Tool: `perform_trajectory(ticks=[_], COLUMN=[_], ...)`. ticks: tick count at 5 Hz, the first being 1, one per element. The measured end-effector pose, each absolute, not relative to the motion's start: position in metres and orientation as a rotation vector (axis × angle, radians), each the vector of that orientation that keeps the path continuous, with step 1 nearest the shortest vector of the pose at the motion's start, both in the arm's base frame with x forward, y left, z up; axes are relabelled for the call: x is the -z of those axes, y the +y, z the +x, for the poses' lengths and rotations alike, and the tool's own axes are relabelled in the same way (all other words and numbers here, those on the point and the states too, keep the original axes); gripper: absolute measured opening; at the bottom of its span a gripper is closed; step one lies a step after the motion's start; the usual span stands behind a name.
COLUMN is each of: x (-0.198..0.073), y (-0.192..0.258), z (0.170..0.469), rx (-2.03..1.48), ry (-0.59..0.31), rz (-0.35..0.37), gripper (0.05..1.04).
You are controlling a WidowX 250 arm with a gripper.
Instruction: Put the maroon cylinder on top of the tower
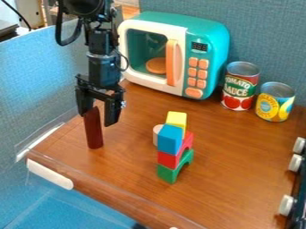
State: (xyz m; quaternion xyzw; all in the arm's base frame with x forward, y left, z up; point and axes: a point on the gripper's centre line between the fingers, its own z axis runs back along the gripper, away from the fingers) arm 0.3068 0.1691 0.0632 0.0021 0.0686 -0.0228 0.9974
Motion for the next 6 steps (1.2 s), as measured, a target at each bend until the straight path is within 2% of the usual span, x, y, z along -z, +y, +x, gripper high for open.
perform_trajectory(ticks=[1,2,3,4,5,6], x=[-0.061,-0.060,-0.060,-0.065,-0.101,-0.150], y=[0.169,0.171,0.170,0.161,0.137,0.104], z=[0.304,0.303,0.304,0.305,0.317,0.332], rx=[0.022,0.007,0.016,0.005,0.036,0.081], ry=[0.149,0.139,0.131,0.088,0.035,-0.046], rz=[0.006,-0.003,-0.011,-0.033,0.002,-0.005], gripper=[0.947,0.663,0.490,0.490,0.490,0.490])
